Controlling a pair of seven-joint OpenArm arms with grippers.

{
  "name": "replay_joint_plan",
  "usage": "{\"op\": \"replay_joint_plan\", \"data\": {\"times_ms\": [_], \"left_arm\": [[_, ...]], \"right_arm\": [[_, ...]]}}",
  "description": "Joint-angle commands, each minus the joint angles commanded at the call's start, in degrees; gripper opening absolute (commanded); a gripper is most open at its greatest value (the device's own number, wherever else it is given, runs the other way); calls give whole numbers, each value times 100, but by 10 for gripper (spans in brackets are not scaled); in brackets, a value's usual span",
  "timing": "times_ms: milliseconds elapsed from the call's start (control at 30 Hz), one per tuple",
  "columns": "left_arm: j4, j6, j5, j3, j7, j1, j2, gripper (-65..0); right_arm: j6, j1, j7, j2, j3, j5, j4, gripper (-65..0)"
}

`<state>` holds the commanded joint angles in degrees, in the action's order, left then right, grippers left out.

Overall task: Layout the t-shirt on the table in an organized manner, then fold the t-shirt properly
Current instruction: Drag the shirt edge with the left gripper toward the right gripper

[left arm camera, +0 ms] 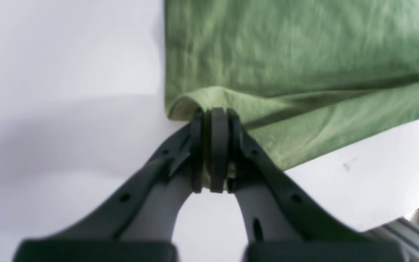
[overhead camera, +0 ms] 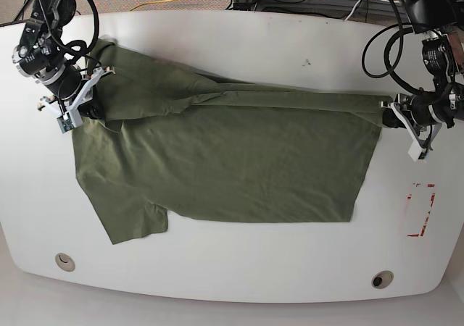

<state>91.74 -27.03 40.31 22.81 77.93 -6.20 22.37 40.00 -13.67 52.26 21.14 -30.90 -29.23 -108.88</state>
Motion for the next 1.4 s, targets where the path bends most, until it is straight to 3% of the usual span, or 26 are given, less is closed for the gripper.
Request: {"op": "replay_joint_plan", "data": {"times_ms": [400,567,733,967,1067,1167,1200,1300,1400], "left_arm": [[-624,18,-44,-105,-26,-826,-211,-650],[-1064,18,-448,-325,-44,-1169,-396,-650],[-1319,-9,-879,-343,-360,-1345,-659,-650],[-1618,-9,-1090,-686,-598,-1512,-686,-650],[-1829,0,-1090,-853,-738,-1512,-686,-650],[-2013,9,-1090,-905,-818,-1521,-659,-650],[-2092,9,-1090,-905,-818,-1538,-659,-649],[-2198,9,-1099,-905,-818,-1635,-651,-574],[-2207,9,-1099,-905,-853,-1662,-607,-443]], "right_arm": [[0,404,-26,44,0,53,431,-634],[0,527,-35,141,9,53,695,-633],[0,642,-132,176,26,53,932,-633],[0,633,-290,193,35,53,1143,-623],[0,633,-308,193,18,53,1204,-537],[0,607,-308,193,-9,53,1204,-382],[0,589,-308,193,-9,62,1204,-301],[0,527,-308,193,-9,62,1187,-138],[0,369,-308,202,-18,62,1020,-6]]}}
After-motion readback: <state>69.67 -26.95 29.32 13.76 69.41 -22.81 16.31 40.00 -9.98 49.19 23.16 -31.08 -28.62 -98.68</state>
